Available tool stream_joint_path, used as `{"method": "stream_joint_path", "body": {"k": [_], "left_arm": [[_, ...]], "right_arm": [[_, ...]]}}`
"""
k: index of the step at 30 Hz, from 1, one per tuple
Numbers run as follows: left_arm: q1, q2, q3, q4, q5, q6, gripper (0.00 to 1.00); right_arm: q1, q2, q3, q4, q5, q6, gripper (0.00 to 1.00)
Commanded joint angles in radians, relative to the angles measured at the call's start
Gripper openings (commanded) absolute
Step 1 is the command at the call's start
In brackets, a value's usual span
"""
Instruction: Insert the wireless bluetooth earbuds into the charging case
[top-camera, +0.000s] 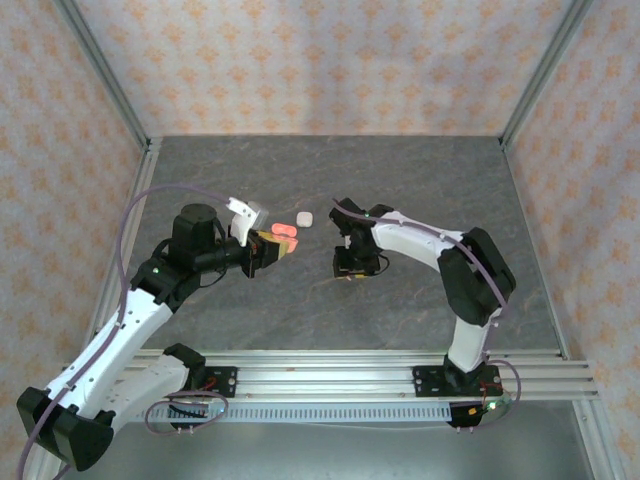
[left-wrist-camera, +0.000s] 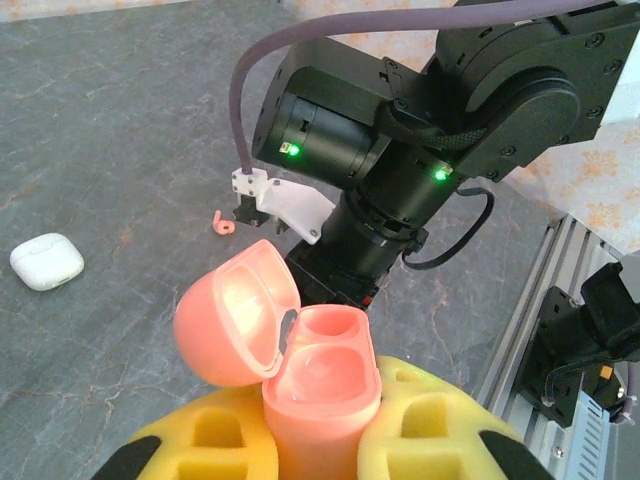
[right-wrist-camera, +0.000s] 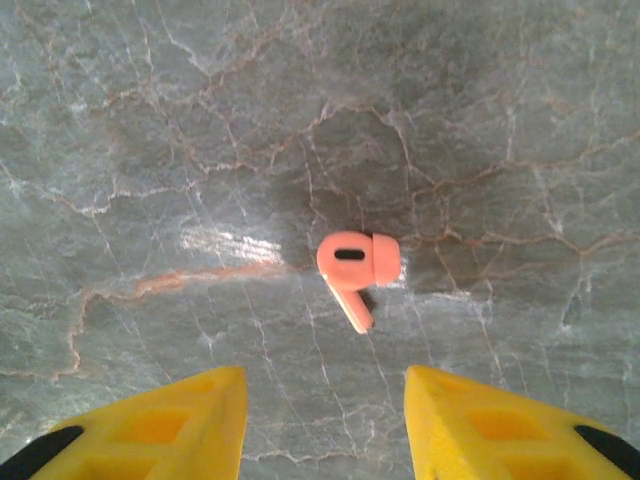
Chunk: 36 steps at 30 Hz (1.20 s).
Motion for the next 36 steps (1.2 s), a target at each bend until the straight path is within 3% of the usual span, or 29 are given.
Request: {"method": "stream_joint_path", "body": {"k": [1, 36], "left_arm": [[0.011, -0.018, 0.001, -0.005, -0.008, 0.016, 0.00], [0.011, -0.011, 0.003, -0.027, -0.002, 0.043, 0.00]], "right_arm": [[0.007, 0.035, 0.039, -0.035, 0.044, -0.005, 0.46], [0.008, 0.141, 0.091, -0.019, 0.075, 0.001, 0.43]]}}
